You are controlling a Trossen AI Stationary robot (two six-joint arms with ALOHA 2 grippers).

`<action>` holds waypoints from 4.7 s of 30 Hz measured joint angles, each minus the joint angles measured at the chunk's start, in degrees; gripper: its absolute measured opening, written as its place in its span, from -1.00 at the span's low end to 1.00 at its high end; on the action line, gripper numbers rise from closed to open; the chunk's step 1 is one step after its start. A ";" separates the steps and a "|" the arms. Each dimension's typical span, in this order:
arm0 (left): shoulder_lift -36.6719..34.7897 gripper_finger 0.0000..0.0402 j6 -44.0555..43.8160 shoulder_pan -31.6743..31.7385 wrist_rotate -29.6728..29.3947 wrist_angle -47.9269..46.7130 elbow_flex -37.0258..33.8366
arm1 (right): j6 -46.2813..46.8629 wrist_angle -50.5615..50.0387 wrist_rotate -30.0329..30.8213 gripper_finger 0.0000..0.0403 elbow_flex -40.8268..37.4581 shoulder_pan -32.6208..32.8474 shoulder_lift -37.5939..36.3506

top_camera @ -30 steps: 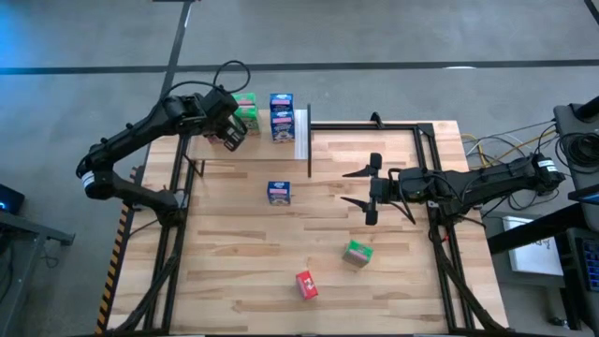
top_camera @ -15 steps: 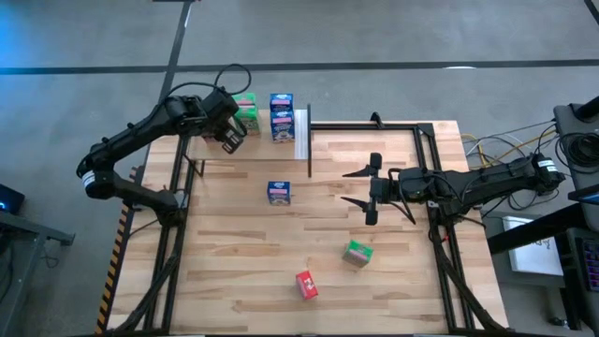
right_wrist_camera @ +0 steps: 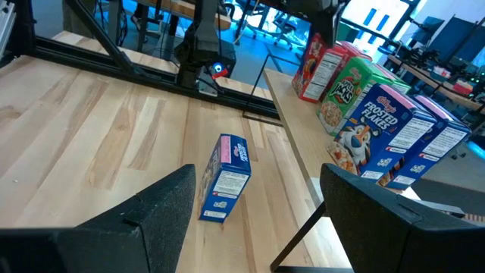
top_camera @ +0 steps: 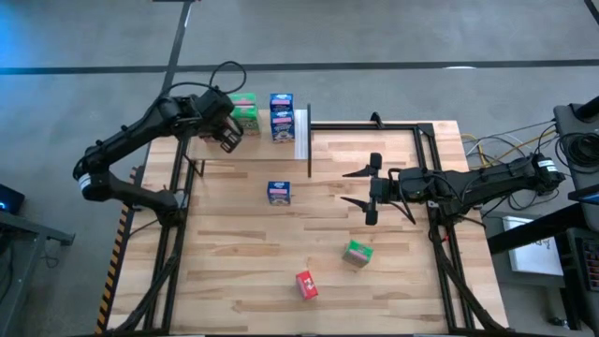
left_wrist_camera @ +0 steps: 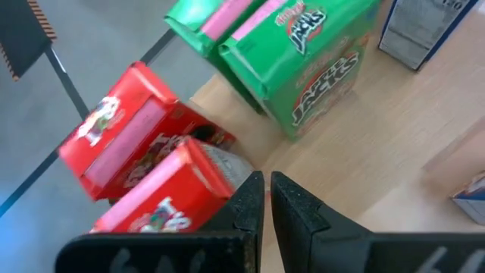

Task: Stack cereal on shelf
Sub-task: Put the top red cereal box on the shelf aligned with the other red cereal box, then put the blue cereal box on the shelf aligned with the other blue cereal boxes

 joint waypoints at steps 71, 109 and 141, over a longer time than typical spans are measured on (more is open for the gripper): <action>-2.20 -1.00 -5.48 7.95 -9.96 -10.98 -0.33 | -0.02 -0.02 0.00 0.35 -0.11 -0.01 0.02; -2.20 -1.00 -5.46 7.95 -7.27 -8.60 -0.33 | -0.01 -0.07 0.00 0.35 -0.11 -0.01 0.02; -16.06 -1.00 -5.74 -16.72 -11.14 10.29 -9.54 | 5.54 0.97 -0.02 0.35 -0.09 0.00 0.02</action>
